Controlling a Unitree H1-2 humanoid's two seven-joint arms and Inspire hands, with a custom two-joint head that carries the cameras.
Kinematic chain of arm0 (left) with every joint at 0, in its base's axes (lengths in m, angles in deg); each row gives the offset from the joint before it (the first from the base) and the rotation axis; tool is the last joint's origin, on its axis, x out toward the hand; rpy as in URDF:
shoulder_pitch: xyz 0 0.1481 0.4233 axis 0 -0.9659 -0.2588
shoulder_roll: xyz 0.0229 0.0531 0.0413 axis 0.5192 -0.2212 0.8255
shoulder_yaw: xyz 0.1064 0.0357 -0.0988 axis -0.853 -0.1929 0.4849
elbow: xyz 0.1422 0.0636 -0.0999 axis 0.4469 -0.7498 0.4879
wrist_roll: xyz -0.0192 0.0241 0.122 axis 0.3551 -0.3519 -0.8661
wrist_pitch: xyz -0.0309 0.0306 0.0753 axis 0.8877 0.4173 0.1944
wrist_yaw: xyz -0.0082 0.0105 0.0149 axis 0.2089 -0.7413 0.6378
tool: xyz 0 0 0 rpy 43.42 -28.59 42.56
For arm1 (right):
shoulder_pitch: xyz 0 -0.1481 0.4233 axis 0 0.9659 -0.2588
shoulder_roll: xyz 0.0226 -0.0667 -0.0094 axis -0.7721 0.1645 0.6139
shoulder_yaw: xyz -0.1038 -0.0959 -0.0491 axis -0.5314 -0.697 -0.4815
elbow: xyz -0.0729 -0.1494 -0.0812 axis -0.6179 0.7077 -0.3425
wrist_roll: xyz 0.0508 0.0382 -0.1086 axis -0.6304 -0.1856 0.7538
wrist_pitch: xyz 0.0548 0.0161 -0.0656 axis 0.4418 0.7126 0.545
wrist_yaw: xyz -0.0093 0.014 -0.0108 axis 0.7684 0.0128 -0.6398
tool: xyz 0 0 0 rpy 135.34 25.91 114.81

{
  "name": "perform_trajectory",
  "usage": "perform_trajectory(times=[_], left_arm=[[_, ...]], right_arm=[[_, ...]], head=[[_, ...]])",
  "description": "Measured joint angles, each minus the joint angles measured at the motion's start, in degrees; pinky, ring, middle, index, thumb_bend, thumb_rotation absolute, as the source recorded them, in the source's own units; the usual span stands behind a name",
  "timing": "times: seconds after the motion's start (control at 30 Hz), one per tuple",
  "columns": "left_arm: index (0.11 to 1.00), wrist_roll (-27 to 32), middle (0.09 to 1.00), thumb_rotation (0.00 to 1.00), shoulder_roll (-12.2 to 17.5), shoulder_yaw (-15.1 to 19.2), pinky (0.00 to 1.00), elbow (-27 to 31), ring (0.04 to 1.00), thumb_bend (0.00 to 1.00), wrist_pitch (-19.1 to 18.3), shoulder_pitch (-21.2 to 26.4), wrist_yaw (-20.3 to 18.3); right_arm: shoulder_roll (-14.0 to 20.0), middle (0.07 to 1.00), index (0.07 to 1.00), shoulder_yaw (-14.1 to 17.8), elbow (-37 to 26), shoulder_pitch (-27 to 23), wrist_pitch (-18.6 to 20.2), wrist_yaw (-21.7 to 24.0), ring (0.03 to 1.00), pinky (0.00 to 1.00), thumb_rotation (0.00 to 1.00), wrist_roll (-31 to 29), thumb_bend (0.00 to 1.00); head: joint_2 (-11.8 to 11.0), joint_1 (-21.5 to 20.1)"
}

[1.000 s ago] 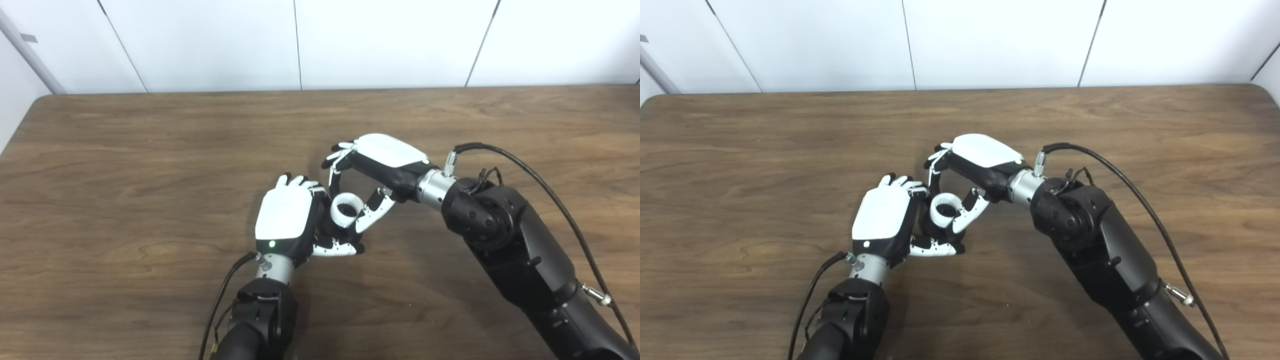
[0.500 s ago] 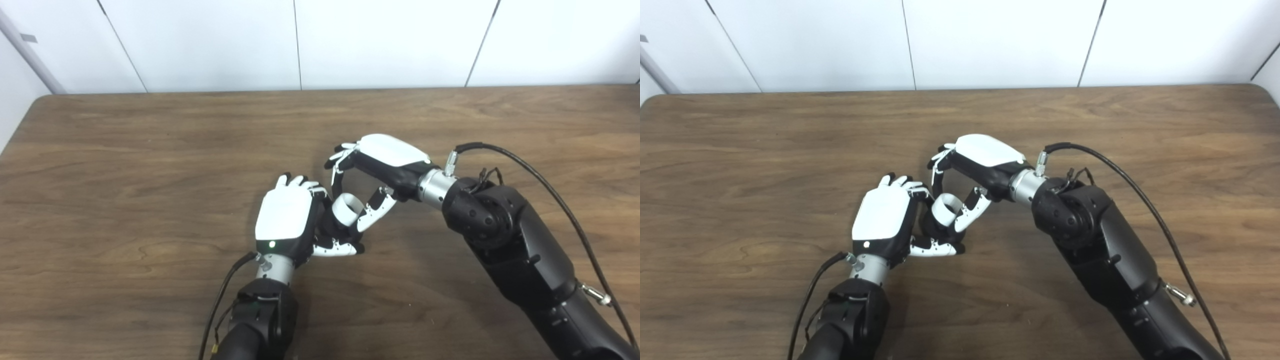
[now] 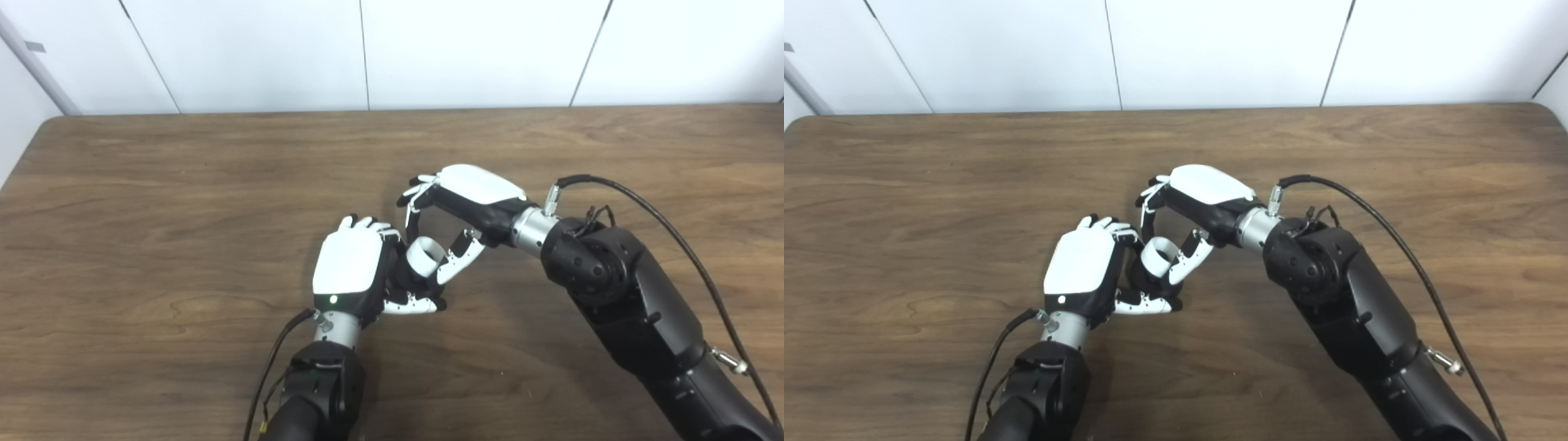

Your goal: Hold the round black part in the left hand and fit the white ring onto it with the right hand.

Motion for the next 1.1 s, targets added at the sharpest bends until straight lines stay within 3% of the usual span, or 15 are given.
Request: perform_trajectory(times=[1.1], left_arm=[[0.482,-0.72,0.796,0.06,0.02,-0.22,0.95,0.03,0.881,0.52,0.04,0.09,-0.32]], right_arm=[[-0.56,0.842,0.484,-0.45,-1.41,0.17,0.52,0.38,0.954,0.99,0.14,0.06,0.52]], head=[[1.05,0.26]])
